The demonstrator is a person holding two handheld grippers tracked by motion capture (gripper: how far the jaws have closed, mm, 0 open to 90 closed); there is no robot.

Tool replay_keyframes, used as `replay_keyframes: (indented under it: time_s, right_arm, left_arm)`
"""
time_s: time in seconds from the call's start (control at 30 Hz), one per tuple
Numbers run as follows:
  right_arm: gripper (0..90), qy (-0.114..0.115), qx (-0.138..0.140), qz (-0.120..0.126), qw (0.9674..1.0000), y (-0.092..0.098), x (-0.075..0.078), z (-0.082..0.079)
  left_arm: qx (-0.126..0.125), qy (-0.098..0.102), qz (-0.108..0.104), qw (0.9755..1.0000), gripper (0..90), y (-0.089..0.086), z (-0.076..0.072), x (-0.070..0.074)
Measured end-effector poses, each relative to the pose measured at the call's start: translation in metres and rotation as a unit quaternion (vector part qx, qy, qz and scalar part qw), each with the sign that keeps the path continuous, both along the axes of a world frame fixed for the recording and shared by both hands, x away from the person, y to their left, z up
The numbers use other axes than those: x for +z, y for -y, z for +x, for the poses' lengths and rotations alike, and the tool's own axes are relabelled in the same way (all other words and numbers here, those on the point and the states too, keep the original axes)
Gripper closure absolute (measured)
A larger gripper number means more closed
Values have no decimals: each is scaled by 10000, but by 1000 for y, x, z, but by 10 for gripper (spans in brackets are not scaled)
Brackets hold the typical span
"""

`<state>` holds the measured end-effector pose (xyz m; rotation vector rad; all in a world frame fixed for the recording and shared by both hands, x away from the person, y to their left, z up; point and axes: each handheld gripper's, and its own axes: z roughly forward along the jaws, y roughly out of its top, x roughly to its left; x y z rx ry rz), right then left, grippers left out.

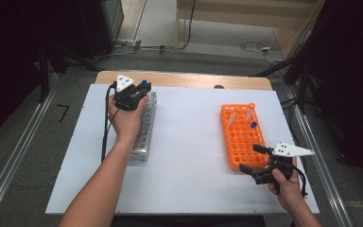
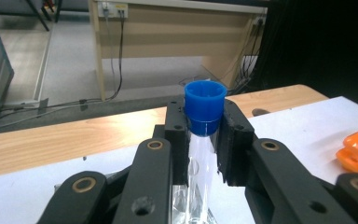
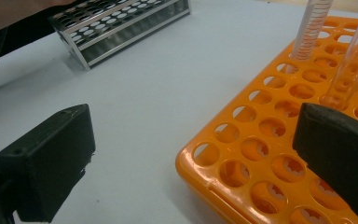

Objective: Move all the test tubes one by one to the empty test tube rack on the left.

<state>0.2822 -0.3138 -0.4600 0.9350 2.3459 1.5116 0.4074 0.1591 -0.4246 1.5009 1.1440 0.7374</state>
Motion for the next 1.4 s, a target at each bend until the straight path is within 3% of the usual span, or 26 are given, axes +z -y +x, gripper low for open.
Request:
replay_keyframes:
  time_s: [0.17, 0.33, 0.63, 0.83, 1.07, 1.23, 1.3, 1.4]
  right_arm:
    - [0, 3, -21, -9, 10000, 0, 0, 0]
    - [0, -5, -52, -24, 10000, 1, 0, 1]
    - [0, -10, -90, -34, 10000, 1, 0, 1]
    - [0, -5, -98, -53, 9999, 1, 0, 1]
    - [0, 1, -114, -53, 9999, 2, 0, 1]
    - [0, 3, -124, -52, 9999, 2, 0, 1]
    - [0, 2, -125, -49, 9999, 2, -1, 2]
    - [0, 4, -133, -52, 9999, 2, -1, 2]
  left_arm:
    - [75, -101, 179, 9998, 761, 4, -1, -3]
    - [142, -271, 173, 9994, 756, 4, -2, -8]
    - [279, -544, 440, 9972, 743, 7, -4, -7]
    - [250, -771, 425, 9958, 720, 7, -3, -7]
    - [161, -1003, 264, 9945, 620, 4, -3, -8]
    - [49, -870, 80, 9962, 480, 3, -10, -1]
    - [49, -772, 26, 9970, 379, 3, -14, 2]
    - [-174, -668, -157, 9975, 250, 3, -22, 7]
